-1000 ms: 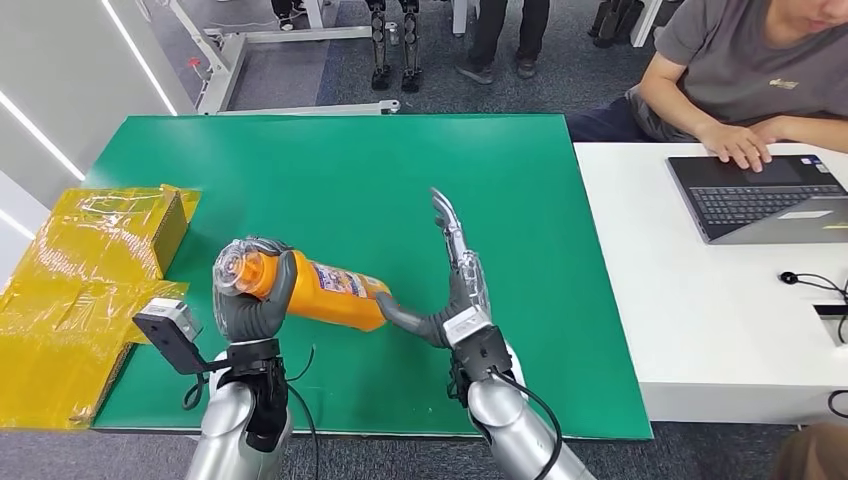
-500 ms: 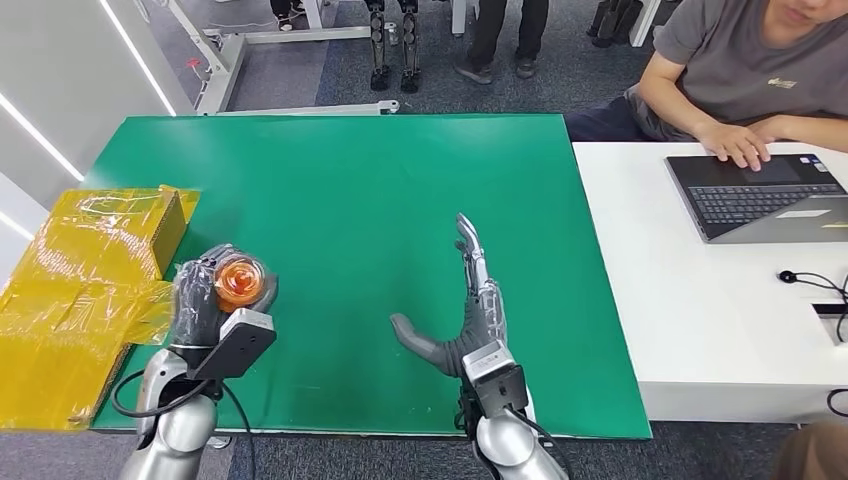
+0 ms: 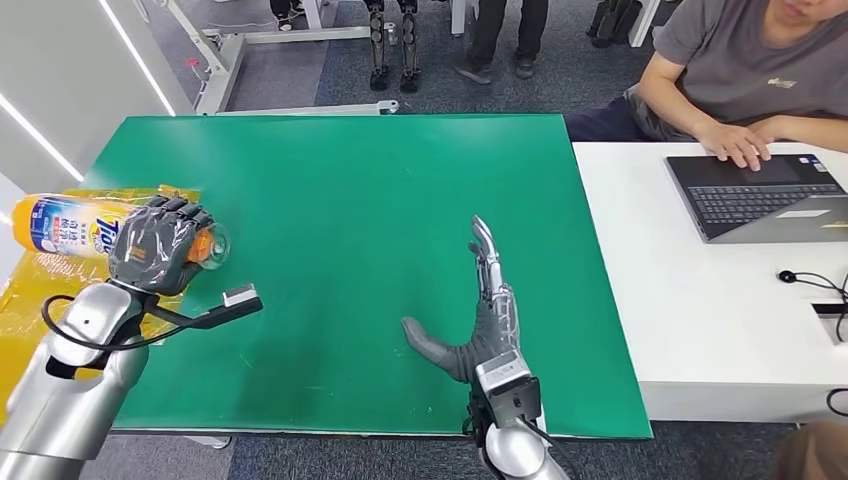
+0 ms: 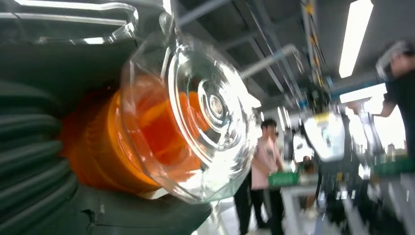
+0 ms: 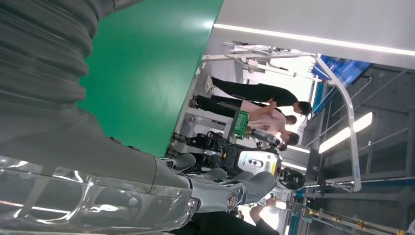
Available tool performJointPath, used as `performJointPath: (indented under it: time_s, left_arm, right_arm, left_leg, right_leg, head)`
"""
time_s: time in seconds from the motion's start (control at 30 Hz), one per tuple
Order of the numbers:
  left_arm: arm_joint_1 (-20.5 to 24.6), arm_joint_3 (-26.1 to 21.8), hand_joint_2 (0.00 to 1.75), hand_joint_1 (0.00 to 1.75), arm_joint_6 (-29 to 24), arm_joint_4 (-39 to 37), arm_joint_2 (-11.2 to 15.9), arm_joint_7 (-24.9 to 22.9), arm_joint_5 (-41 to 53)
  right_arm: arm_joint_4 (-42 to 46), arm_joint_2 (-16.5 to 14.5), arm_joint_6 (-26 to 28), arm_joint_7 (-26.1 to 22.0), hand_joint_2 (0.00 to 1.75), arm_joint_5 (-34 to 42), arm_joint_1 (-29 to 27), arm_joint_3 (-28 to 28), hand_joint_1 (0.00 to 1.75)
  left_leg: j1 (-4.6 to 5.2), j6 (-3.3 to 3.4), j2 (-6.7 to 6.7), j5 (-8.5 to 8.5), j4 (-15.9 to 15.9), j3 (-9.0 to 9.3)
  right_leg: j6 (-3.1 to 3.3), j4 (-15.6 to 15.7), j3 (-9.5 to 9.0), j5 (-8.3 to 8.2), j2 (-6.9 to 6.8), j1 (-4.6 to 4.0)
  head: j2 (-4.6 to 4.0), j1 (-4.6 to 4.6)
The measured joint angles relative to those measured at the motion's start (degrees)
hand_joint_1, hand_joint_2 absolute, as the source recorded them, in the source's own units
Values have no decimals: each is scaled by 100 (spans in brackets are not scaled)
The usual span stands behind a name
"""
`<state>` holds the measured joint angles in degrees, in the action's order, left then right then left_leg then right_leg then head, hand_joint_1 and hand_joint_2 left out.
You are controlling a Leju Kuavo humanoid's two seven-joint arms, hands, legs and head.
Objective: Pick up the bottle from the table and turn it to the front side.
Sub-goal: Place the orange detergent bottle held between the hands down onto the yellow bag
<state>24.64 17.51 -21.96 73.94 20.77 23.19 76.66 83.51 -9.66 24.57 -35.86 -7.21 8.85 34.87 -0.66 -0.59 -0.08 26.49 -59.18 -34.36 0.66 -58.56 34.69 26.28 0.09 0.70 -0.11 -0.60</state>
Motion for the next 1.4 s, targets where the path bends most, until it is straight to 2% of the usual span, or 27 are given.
performJointPath:
  time_s: [0.23,0.47,0.67,1.0,1.23,1.4]
  left_arm:
    - [850,789,175,175,425,-1385,140,175,165]
    - [1235,1331,175,175,663,-2406,197,261,194]
    - [1256,1588,175,175,759,-2823,408,314,98]
    - [1045,1813,175,175,985,-2941,896,333,-78]
    - [1013,1953,175,175,969,-2971,908,427,-139]
    - [1014,2121,175,175,739,-3105,626,562,-209]
  right_arm:
    - [135,2,14,-23,175,-19,-72,-14,0]
    - [303,24,35,1,175,-32,-137,-32,0]
    - [369,77,84,3,175,-34,-187,-36,0]
    - [370,182,132,3,175,36,-186,-33,0]
    - [369,245,135,3,175,124,-186,-25,0]
    - [365,287,123,-25,175,181,-185,11,0]
  left_leg:
    - [0,0,4,0,-1,0]
    - [-2,-2,11,2,0,0]
    - [-3,-2,15,2,2,-2]
    - [-3,-2,14,2,2,-3]
    - [-1,-2,12,2,1,-2]
    - [1,-2,6,2,0,-2]
  right_leg:
    - [0,0,0,-1,3,0]
    - [1,-1,2,0,11,0]
    - [1,-3,3,0,17,0]
    - [1,-2,3,0,14,0]
    - [1,-1,2,0,13,0]
    - [1,0,1,0,5,1]
  head:
    - [0,0]
    - [0,1]
    - [0,1]
    - [0,1]
    - [0,1]
    - [0,1]
